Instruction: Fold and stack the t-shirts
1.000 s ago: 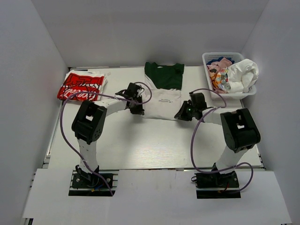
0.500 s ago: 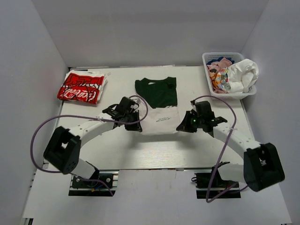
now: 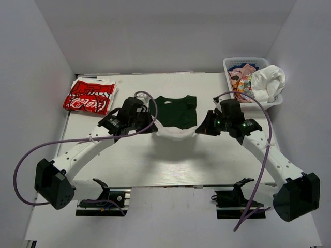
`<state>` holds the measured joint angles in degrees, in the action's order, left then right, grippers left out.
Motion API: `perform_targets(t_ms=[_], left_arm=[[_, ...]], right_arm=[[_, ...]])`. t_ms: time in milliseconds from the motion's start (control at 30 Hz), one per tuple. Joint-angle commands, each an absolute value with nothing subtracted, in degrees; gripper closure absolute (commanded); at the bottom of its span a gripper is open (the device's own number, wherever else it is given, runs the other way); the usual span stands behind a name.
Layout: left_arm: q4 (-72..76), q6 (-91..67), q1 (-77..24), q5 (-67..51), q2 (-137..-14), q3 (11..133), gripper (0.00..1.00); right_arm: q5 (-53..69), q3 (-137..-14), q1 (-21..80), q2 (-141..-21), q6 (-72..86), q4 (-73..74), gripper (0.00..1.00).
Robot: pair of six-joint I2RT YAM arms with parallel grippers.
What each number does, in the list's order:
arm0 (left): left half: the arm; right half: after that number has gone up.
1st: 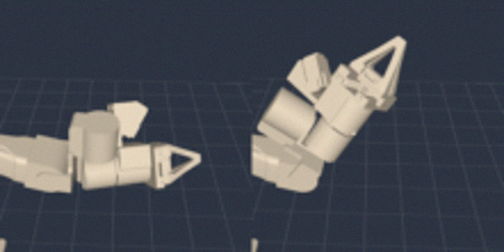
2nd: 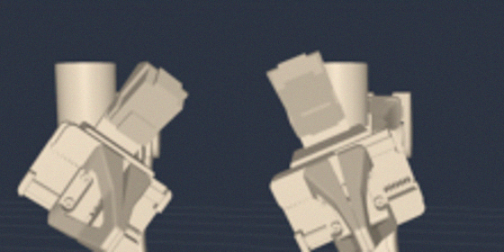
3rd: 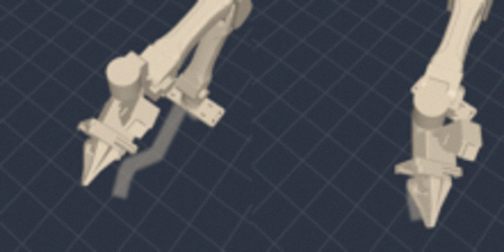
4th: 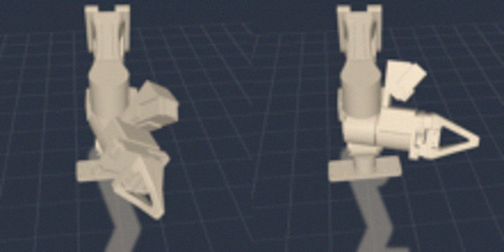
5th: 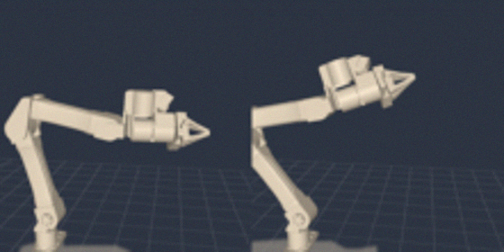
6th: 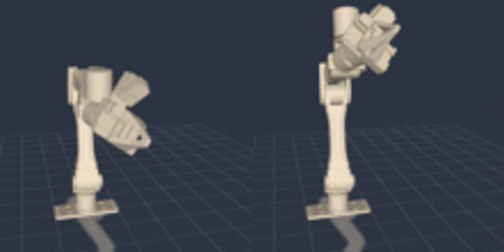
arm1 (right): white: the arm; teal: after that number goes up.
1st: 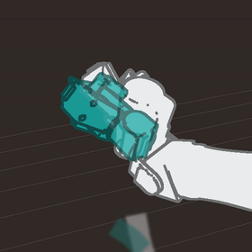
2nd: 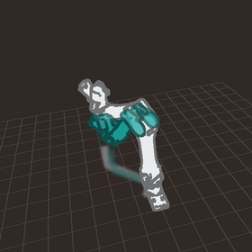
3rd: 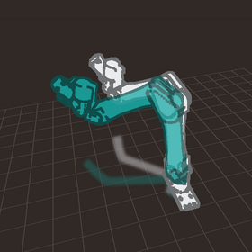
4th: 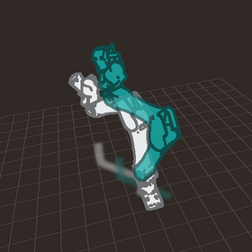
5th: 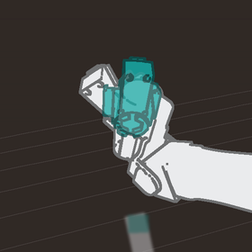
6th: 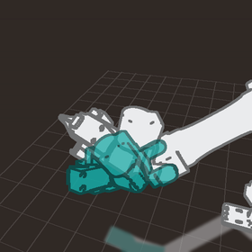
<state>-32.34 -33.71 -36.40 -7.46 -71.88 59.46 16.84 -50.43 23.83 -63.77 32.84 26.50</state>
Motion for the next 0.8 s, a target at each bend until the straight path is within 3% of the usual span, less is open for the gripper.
perform_targets(t_ms=[0, 200, 400, 767], left_arm=[[-32.9, -36.3, -35.1, -0.4, -73.6, 65.8, 1.00], [-38.2, -36.8, -34.5, 11.4, -84.9, 80.0, 1.00], [-40.8, -35.7, -30.7, 14.9, -97.4, 92.2, 1.00], [-36.9, -30.6, -23.9, 9.5, -115.2, 109.5, 1.00]], right_arm=[[17.7, -58.2, 23.0, -69.0, 33.7, 27.7, 1.00], [19.2, -66.3, 20.8, -76.5, 34.7, 25.1, 1.00], [22.4, -73.6, 17.2, -85.8, 34.0, 22.1, 1.00], [31.1, -92.8, 11.6, -110.6, 34.0, 22.0, 1.00]])
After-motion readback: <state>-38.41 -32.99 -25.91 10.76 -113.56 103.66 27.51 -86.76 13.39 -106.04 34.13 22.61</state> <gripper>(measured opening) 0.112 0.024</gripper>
